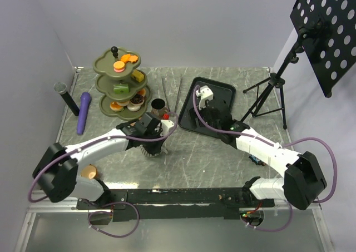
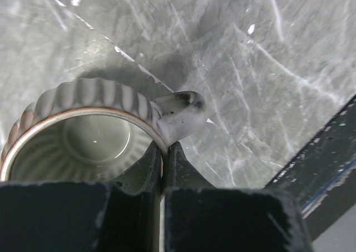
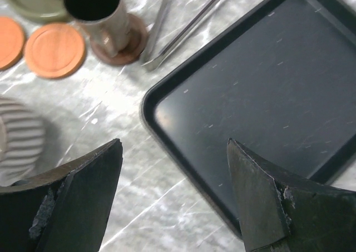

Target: Serve the afternoon tea

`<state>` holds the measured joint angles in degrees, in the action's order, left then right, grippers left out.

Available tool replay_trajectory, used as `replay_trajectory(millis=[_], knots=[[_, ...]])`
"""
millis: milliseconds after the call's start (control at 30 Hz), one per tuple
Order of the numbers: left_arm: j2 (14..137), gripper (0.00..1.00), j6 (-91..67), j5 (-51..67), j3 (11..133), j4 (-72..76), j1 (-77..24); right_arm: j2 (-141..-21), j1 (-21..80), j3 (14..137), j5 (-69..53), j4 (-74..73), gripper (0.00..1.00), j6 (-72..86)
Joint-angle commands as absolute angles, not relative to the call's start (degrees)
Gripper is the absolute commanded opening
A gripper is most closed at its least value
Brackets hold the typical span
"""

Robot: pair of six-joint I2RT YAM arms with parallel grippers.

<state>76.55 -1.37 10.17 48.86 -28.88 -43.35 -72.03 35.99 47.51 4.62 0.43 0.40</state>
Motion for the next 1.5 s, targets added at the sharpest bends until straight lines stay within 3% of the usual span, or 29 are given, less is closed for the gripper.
replay_trajectory(millis=[0, 100, 167, 300, 433, 467, 500, 800, 1033, 1200, 1467], knots=[[78.31, 0.08, 2.99, 12.74, 49.22, -22.33, -43.94, -69.00, 35.95, 44.57, 0.27, 1.14, 0.82, 4.04], [78.92, 0.15, 2.29, 12.75, 48.17, -20.92, -44.03, -68.47, 36.04, 42.37, -2.02, 0.88, 0.80, 6.59], [79.71, 0.28, 1.59, 11.52, 48.69, -21.35, -44.12, -68.03, 36.12, 41.40, -3.51, 0.97, 0.79, 7.47], [78.76, 0.43, -2.08, 7.83, 50.18, -22.06, -44.12, -66.89, 37.18, 40.61, -4.39, 0.44, 0.78, 7.03], [74.81, 0.52, -5.26, 4.58, 51.24, -22.58, -44.03, -66.09, 38.05, 39.55, -7.63, 2.54, 0.74, 5.89], [73.92, 0.57, -6.06, 3.87, 51.76, -22.94, -44.03, -66.70, 38.58, 39.64, -9.21, 2.72, 0.73, 5.19], [72.87, 0.70, -7.11, 2.91, 52.12, -23.46, -43.95, -67.41, 39.54, 40.16, -10.27, 2.55, 0.72, 4.32], [58.37, 0.75, -15.72, -6.06, 52.47, -30.14, -41.84, -75.49, 49.30, 45.34, -15.56, 0.26, 0.71, -8.07], [47.29, 0.80, -25.65, -2.03, 52.91, -32.96, -25.17, -82.08, 52.91, 50.00, -16.00, -1.49, 0.72, -13.79], [46.93, 0.84, -32.16, -2.81, 54.31, -35.33, -17.41, -86.56, 53.79, 52.46, -16.43, -0.97, 0.72, -15.73], [48.34, 0.84, -36.91, -7.20, 56.51, -37.88, -15.03, -93.60, 56.16, 57.56, -16.61, -2.64, 0.70, -18.89]])
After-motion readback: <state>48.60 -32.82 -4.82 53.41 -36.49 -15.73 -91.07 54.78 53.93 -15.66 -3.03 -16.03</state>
